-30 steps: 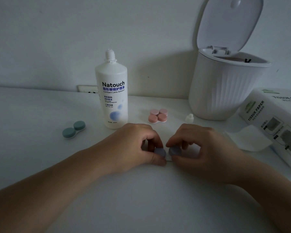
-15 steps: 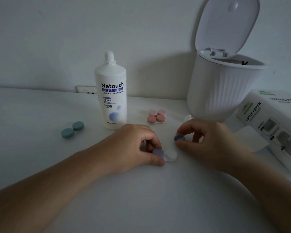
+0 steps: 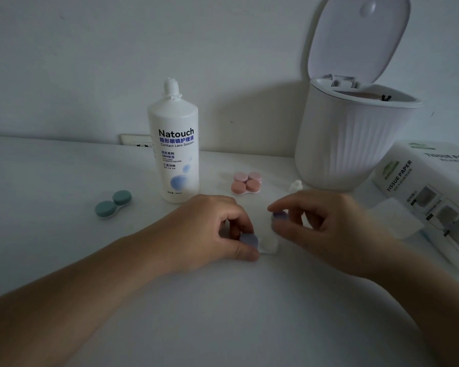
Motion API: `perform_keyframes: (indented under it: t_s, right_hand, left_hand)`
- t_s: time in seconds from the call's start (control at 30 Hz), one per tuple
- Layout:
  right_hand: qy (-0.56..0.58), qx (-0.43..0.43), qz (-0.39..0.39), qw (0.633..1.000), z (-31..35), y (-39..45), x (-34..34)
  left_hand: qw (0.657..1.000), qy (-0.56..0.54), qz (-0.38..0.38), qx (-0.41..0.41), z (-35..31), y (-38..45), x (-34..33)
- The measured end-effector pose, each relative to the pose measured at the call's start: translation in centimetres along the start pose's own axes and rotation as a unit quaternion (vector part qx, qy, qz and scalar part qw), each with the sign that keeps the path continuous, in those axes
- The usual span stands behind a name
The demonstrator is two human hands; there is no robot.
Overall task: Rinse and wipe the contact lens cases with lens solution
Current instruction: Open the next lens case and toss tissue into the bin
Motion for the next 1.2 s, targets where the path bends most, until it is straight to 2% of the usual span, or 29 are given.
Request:
perform_keyframes:
  t_s: [0.1,0.17,0.63,1.2]
  right_hand:
    - [0.003,-0.026,0.093,0.995,-0.3,-0.3,-1.7]
    - [-0.001,-0.034,0.111,0.993,-0.4,-0.3,-2.1]
    - [0.052,-0.048,0.109,0.991,-0.9,-0.2,-2.6]
    - [0.080,-0.058,0.111,0.989,-1.4,0.0,-3.1]
  left_hand:
    - [1.000,0.004,-0.001,-0.007,0.0,0.0,0.1]
    - [1.000,0.006,-0.001,-0.013,-0.2,0.0,0.1]
    - [0.999,0.014,0.009,-0.029,-1.0,-0.2,0.0]
    - [0.996,0.040,-0.076,-0.001,-1.7,-1.2,-0.2]
Point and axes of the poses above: each hand's wrist, its own y-axis towards the middle knuckle, its own x-axis out of the back of the hand, z = x × y, the point moved 9 cm from there along y, towards the middle knuckle, and after that the axes turned 1 degree about y, right-handed, at the moved point
